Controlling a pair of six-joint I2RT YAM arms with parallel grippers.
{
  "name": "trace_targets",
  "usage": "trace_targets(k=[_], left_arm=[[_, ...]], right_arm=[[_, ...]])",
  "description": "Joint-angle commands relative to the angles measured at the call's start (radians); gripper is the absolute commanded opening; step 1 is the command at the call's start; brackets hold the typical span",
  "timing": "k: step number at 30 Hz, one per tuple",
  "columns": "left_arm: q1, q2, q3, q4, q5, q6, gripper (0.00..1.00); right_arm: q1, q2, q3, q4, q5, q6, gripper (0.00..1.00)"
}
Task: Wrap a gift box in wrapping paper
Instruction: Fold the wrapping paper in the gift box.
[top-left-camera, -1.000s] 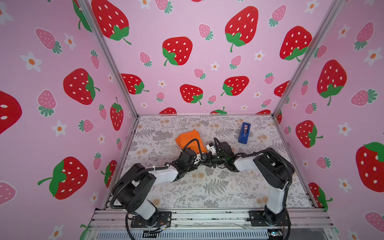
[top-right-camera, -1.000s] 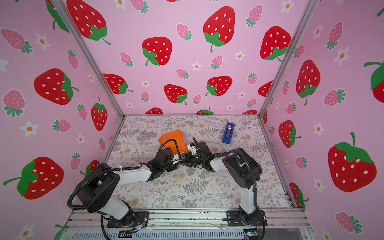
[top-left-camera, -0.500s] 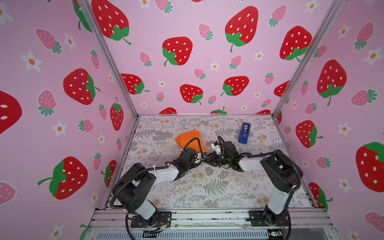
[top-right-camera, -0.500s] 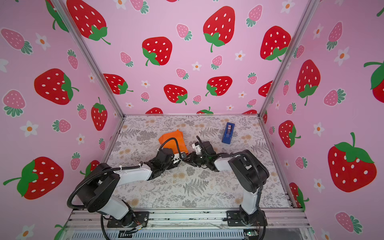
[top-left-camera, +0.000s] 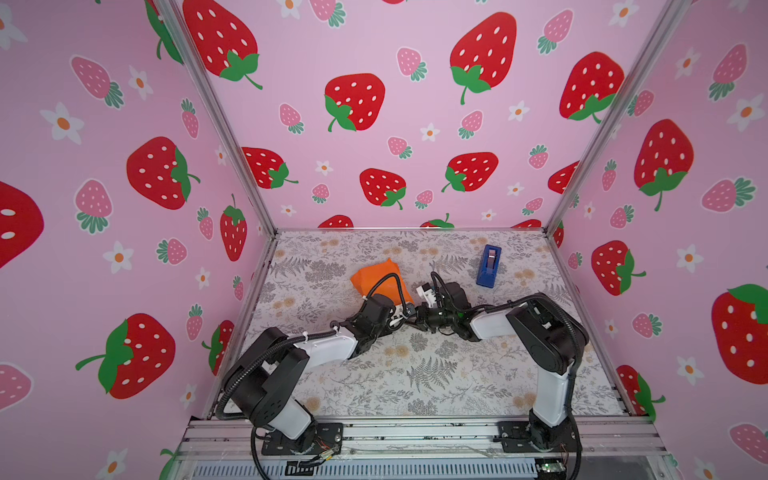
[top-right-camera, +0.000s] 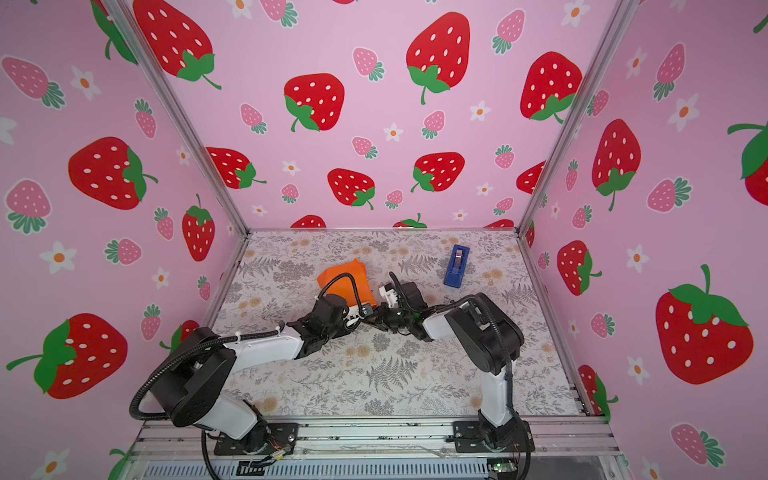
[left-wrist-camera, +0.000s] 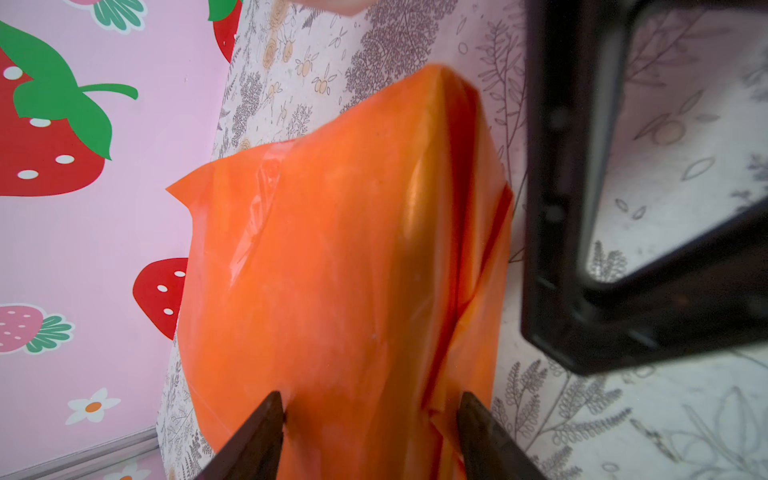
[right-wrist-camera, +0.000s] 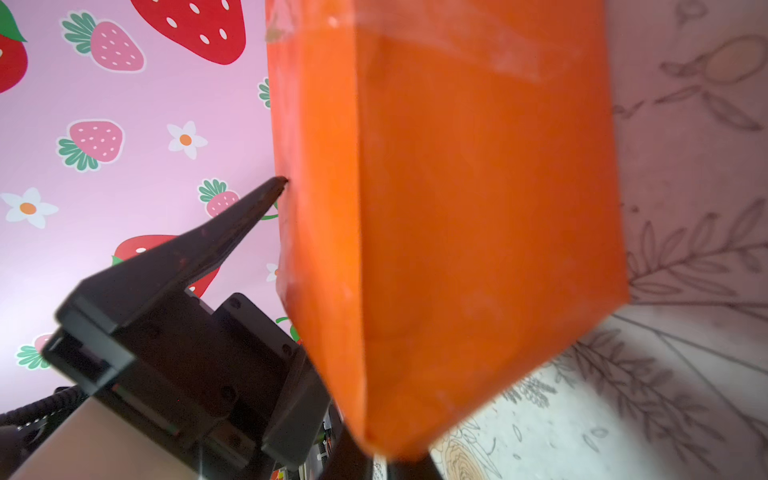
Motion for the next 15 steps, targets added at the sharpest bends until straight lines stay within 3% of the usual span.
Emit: trace_targets(k=[1, 8, 15], left_arm=[[0.001, -0.019, 0.024, -0.062, 0.034, -0.007, 0.66], [0.008, -0.014, 0.03, -0.064, 0.053, -0.012, 0.65], [0.016, -0.002, 0.03, -0.068, 0.078, -0.025, 0.65]], right_arm=[[-0.057, -0.079, -0.022, -0.039, 0.038, -0.046, 0.1], [-0.245, -0.222, -0.046, -0.189, 0.024, -0.168, 0.1], [-0.451, -0.251, 0.018, -0.337, 0.015, -0.275, 0.13]])
